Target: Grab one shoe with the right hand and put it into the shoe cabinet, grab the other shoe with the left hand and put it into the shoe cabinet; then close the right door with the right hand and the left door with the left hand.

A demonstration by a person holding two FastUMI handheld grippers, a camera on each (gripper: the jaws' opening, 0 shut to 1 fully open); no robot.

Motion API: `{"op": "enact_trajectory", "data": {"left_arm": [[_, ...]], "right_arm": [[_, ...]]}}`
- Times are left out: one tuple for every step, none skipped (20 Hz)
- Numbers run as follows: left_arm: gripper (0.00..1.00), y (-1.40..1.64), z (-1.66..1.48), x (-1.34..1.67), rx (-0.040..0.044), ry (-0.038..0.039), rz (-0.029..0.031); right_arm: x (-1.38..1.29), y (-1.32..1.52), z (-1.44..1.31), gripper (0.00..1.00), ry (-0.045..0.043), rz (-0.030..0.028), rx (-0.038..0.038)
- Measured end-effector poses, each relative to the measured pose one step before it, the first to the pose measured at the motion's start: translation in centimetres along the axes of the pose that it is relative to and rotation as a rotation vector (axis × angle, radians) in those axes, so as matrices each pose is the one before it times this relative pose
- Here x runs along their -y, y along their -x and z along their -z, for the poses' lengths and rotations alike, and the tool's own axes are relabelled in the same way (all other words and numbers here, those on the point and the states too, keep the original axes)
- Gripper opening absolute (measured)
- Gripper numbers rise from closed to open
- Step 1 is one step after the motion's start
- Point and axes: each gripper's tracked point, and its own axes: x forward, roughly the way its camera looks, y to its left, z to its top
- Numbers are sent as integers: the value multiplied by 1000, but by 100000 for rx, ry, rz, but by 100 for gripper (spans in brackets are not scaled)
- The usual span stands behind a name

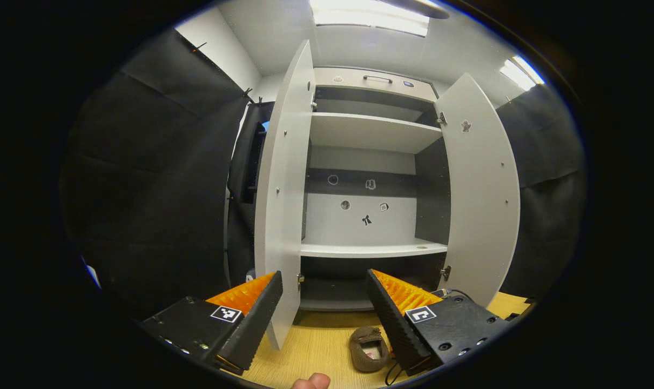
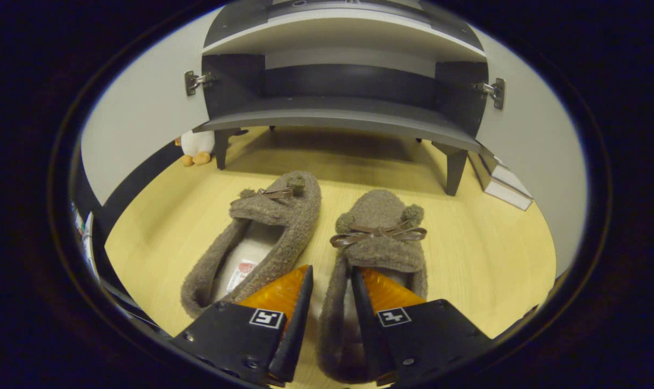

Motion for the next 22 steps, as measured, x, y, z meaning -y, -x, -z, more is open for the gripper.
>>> {"op": "enact_trajectory", "data": {"left_arm": [[94, -123, 26, -253, -45, -364, -595], [94, -7, -28, -51, 146, 3, -361], [94, -33, -107, -102, 125, 254, -360], [94, -3, 122, -121, -85, 423, -257], [94, -103, 35, 56, -524, 742, 267], [94, 66, 68, 81, -450, 554, -73], [94, -21, -203, -18, 396, 45, -314], [94, -46, -167, -72, 643, -216, -69], [99, -73, -186, -15, 510, -188, -93], [94, 54, 49, 28, 333, -86, 132], [94, 75, 126, 110, 35, -10, 305], [94, -85, -67, 41, -291, -165, 164], [94, -10, 91, 115, -397, -185, 192], [94, 1, 102, 55, -308, -16, 235], [94, -6, -68, 232, 254, 170, 261], [94, 34, 96, 185, 323, 177, 395], [94, 2, -56, 184, 217, 119, 451], [94, -122, -5, 330, 36, -55, 726], [94, 42, 34, 297, 70, -16, 724], [94, 40, 19, 387, -20, -93, 816], [94, 140, 90, 325, -44, -52, 591], [94, 10, 179, 251, -122, 19, 260]], "right_arm": [[137, -67, -28, 37, -386, 299, 638], [86, -64, 75, 31, 712, 257, 796], [106, 26, 29, 20, 1445, -127, 389], [195, -146, 45, 22, 1218, 918, 779], [127, 55, 71, 16, -1210, -951, 2301], [-272, 297, -439, 13, -2046, -1243, 2260], [-34, 40, -254, 7, -2186, -1303, 1934], [30, 224, -83, 6, -1562, -757, 1720], [181, 279, -323, 5, -158, 247, 2448], [100, 485, -532, 5, 359, 618, 2838], [426, 629, -548, 5, 430, 946, 2528], [410, 732, -624, 4, 218, 863, 2241], [119, 1013, -973, 5, -485, -851, 2814], [-125, 1192, -1307, 4, -1100, -897, 3571], [-44, 1212, -1501, 4, -411, -512, 3690], [44, 1396, -1760, 4, 106, -94, 4347], [-65, 1160, -1946, 4, 925, -222, 4103], [-82, 1119, -1949, 4, 1241, -200, 3601], [-206, 1050, -1876, 4, 210, -319, 2547], [-298, 1042, -2466, 4, -1957, -348, 4085], [-449, 683, -2864, 4, -2355, -890, 4841], [-627, 784, -2575, 4, -871, -1592, 3762]]}}
